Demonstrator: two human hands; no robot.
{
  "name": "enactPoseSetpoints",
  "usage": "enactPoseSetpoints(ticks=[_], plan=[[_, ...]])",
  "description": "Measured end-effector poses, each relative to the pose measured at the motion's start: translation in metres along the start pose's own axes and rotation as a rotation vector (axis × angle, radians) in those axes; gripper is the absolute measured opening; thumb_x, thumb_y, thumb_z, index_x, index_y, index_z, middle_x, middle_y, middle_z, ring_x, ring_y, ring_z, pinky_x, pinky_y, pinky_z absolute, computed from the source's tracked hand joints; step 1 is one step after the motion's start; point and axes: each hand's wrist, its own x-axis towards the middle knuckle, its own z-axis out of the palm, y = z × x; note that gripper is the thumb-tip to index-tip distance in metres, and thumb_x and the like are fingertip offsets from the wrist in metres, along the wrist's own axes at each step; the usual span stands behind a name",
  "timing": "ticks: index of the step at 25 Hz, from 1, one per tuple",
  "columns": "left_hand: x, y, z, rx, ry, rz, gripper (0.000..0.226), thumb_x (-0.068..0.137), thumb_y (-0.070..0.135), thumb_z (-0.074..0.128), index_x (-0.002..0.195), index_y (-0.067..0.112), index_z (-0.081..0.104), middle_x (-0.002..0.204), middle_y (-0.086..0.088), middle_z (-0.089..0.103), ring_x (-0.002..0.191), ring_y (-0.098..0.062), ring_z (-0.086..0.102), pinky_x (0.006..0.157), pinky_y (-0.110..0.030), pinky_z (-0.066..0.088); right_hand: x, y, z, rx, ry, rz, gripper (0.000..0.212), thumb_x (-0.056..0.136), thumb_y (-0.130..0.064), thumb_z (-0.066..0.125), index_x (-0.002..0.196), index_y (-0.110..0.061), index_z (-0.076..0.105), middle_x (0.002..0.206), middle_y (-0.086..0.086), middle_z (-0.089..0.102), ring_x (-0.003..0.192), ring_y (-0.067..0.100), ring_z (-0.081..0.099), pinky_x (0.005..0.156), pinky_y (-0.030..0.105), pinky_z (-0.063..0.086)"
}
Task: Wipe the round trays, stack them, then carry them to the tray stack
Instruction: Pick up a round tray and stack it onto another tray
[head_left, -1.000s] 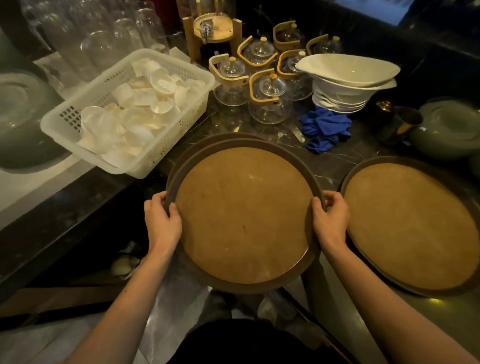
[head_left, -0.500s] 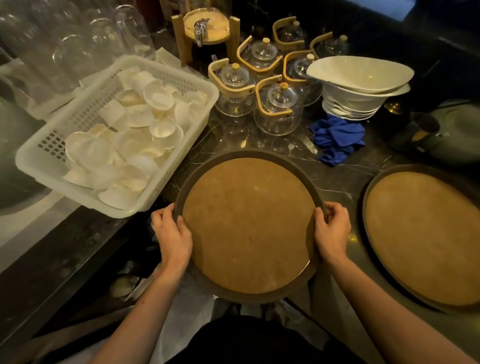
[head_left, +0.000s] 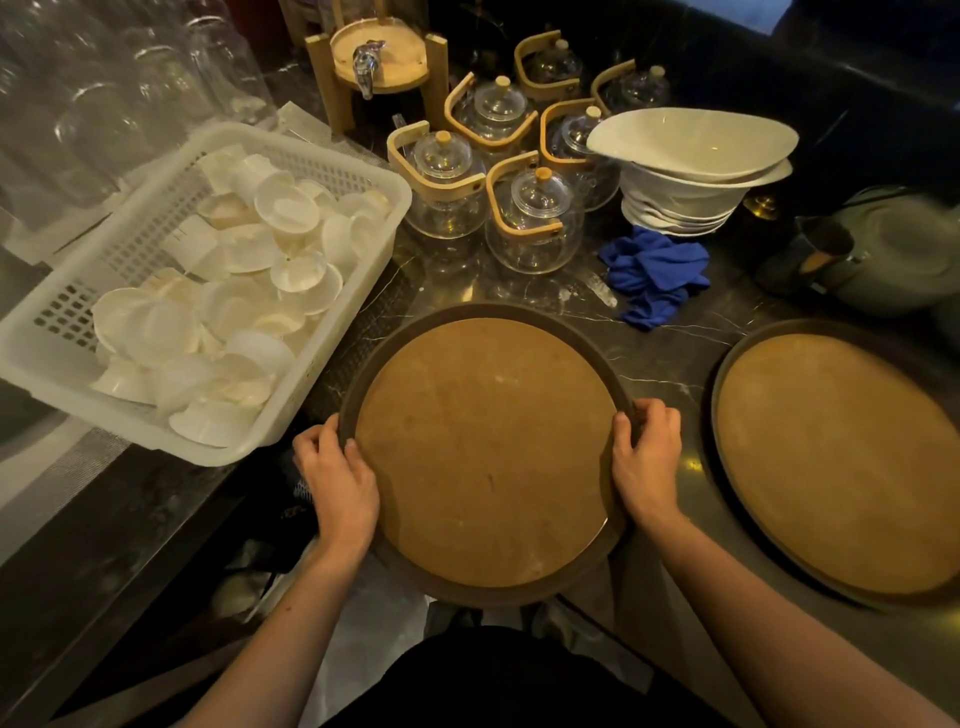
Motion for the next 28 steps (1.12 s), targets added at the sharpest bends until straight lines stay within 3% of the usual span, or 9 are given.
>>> enactPoseSetpoints(ticks=[5, 11, 16, 21, 28], plan=[[0.002, 0.000, 0.002, 0.011, -0.021, -0.005, 0.041, 0.095, 0.006, 0.044, 0.136, 0.000, 0.043, 0.127, -0.020, 0.040, 0.117, -0.034, 0.041, 0.097, -0.030, 0.029, 0.000, 0.005, -0.001, -0.035, -0.034, -0.001, 0.019, 0.097, -0.022, 0.054, 0.113, -0.012, 0.051, 0.108, 0.000, 0.045, 0.097, 0.016, 0.051, 0.084, 0.035, 0.047], [0.003, 0.010, 0.011, 0.009, -0.106, 0.043, 0.046, 0.094, 0.005, 0.045, 0.139, 0.000, 0.039, 0.128, -0.016, 0.037, 0.117, -0.031, 0.036, 0.092, -0.021, 0.021, -0.003, 0.014, -0.015, -0.141, 0.020, 0.014, 0.026, 0.097, -0.026, 0.054, 0.119, -0.011, 0.054, 0.114, 0.006, 0.053, 0.096, 0.013, 0.050, 0.080, 0.031, 0.043], [0.001, 0.022, 0.023, 0.014, -0.214, 0.133, 0.050, 0.094, 0.006, 0.045, 0.142, -0.001, 0.033, 0.129, -0.016, 0.033, 0.117, -0.030, 0.032, 0.093, -0.021, 0.021, -0.012, 0.026, -0.033, -0.268, 0.091, 0.063, 0.033, 0.099, -0.030, 0.050, 0.125, -0.010, 0.053, 0.119, 0.010, 0.054, 0.105, 0.024, 0.057, 0.082, 0.038, 0.046], [0.007, 0.033, 0.032, 0.039, -0.284, 0.197, 0.051, 0.093, 0.003, 0.047, 0.142, -0.001, 0.034, 0.128, -0.017, 0.033, 0.117, -0.030, 0.032, 0.090, -0.021, 0.021, -0.024, 0.036, -0.042, -0.245, 0.132, 0.120, 0.036, 0.099, -0.030, 0.048, 0.128, -0.010, 0.052, 0.125, 0.011, 0.053, 0.110, 0.028, 0.056, 0.089, 0.044, 0.046], [0.010, 0.047, 0.024, 0.093, -0.357, 0.243, 0.063, 0.091, 0.013, 0.052, 0.147, 0.007, 0.023, 0.133, -0.018, 0.032, 0.122, -0.034, 0.031, 0.098, -0.040, 0.032, -0.033, 0.038, -0.048, -0.206, 0.131, 0.159, 0.037, 0.098, -0.028, 0.050, 0.130, -0.010, 0.053, 0.124, 0.011, 0.055, 0.110, 0.027, 0.056, 0.091, 0.042, 0.045]])
